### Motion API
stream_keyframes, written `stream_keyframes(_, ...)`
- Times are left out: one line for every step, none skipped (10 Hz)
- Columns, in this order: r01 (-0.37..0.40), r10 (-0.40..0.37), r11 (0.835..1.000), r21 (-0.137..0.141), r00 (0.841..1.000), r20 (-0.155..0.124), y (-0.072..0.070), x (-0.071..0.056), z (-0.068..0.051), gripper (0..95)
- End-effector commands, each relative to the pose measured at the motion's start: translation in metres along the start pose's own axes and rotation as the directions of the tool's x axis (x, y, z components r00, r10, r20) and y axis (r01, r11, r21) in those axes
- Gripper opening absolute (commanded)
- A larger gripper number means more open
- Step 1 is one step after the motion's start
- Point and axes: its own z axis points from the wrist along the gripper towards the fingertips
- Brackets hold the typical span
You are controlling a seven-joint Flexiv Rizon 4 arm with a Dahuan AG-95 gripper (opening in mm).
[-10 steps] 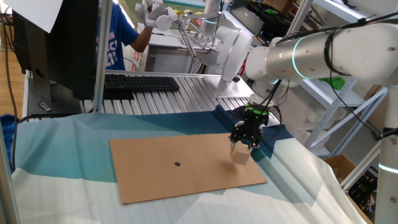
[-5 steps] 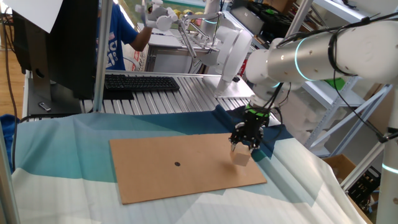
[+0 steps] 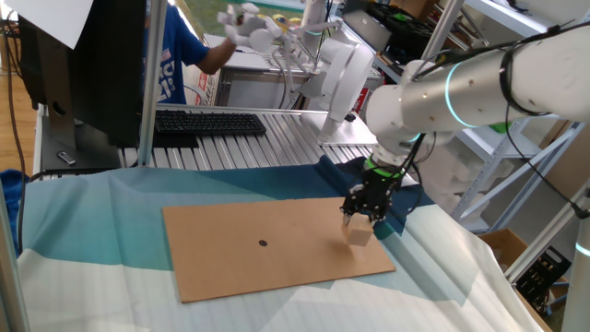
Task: Grab the block and place it at the designated location
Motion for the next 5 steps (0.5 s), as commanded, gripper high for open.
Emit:
stream_keyframes(-0.06,0.059,0.998,-0.031,0.998,-0.033,0.0015,-0.0033,0.0013,0.0)
stream_keyframes(-0.029,0.028,0.999,-0.046,0.999,-0.017,0.0015,-0.0033,0.0013,0.0)
stream_keyframes(-0.026,0.025,0.999,-0.046,1.0,-0.018,0.0015,-0.0033,0.0013,0.0)
stream_keyframes(-0.021,0.02,0.998,-0.066,1.0,-0.014,0.0015,-0.0033,0.0013,0.0)
stream_keyframes(0.014,-0.015,0.998,-0.067,1.0,-0.004,0.0015,-0.0033,0.0013,0.0)
